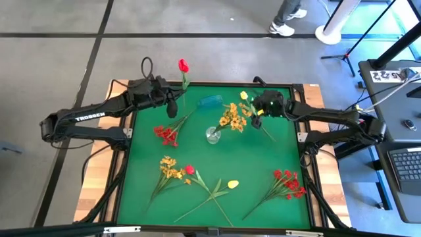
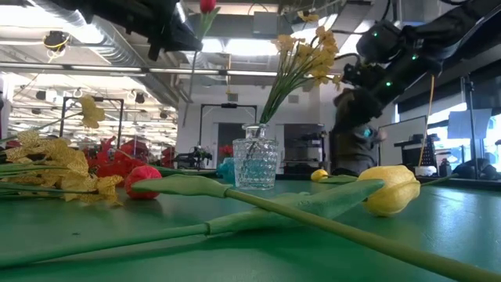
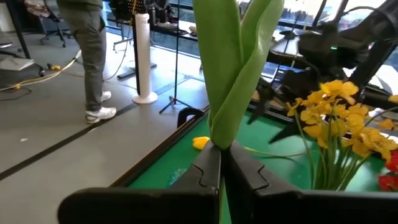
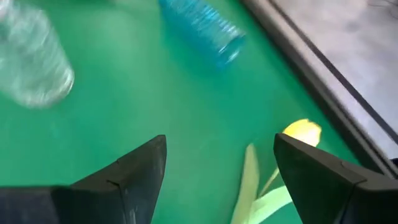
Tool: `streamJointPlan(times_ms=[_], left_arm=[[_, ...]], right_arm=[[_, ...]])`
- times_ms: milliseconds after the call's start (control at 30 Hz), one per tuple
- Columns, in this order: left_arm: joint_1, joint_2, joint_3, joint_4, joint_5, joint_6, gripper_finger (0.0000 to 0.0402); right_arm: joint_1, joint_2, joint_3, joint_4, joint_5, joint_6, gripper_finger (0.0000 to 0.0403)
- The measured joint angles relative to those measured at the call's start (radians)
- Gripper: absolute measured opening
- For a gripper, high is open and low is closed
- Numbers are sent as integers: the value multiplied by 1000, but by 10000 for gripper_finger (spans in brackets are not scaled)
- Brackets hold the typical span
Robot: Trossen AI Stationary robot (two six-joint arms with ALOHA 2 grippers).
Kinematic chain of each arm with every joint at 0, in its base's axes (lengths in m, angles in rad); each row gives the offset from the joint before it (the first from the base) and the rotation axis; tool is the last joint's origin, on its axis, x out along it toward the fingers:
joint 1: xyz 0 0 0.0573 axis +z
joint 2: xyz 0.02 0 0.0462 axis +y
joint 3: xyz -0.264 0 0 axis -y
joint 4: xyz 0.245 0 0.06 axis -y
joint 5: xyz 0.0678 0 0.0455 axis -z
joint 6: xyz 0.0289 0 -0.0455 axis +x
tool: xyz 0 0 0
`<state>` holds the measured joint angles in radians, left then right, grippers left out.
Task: Sort flowers into vase by color
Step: Put the top red flower into the blue vase
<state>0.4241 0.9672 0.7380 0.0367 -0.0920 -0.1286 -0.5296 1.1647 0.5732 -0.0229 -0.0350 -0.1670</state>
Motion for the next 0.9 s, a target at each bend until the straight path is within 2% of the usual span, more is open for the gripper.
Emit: streamJointPlan(times_ms=[100,233,433,700,900], left_arm=[[0,0,0,7,0,-1,0],[0,0,0,19,0,-1,0],[0,0,0,73,8,-2,0],[0,0,0,45,28,-2,0],[-2,0,0,37,35,-2,0]], right_arm=[[-65,-1,3,88,-47,7,295],[-116,39,63,112,-89,-40,295],[-126,240,249,95,-150,-122,295],[-109,533,529,-120,-293,-289,295],[-41,659,637,-180,-285,-367,295]])
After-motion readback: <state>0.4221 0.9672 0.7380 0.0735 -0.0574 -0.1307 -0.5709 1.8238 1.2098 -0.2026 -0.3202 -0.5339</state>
